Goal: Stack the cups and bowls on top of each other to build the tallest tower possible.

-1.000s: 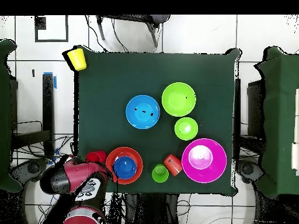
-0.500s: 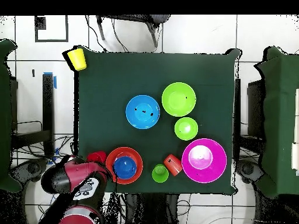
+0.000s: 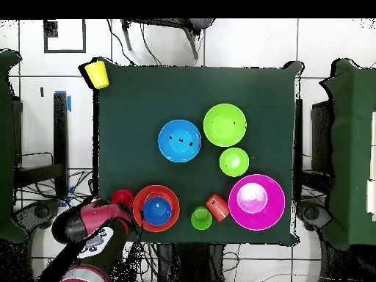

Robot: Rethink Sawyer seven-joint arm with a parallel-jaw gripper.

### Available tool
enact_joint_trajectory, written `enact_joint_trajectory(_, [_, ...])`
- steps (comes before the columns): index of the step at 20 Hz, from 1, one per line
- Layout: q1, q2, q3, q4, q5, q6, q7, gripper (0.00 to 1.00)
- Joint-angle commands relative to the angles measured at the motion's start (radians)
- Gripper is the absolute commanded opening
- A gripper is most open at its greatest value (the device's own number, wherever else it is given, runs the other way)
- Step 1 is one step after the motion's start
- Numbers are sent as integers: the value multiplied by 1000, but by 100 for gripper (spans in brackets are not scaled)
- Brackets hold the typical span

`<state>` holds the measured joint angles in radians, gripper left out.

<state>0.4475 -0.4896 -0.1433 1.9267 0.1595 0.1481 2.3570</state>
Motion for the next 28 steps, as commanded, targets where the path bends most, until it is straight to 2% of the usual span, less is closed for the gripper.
enact_joint_trajectory(1, [3, 41, 10, -73, 17, 79, 102, 100])
enact_joint_trajectory(4, [-14, 32, 26, -61, 15, 70, 97, 100])
enact_joint_trajectory(5, [-20, 28, 33, -56, 14, 66, 96, 0])
enact_joint_trajectory(19, [-105, -13, 104, -31, -10, 54, 62, 0])
enact_joint_trajectory(21, [-136, -47, 128, -13, -19, 75, 45, 0])
enact_joint_trajectory(28, [-166, -128, 165, 30, -13, 125, 48, 0])
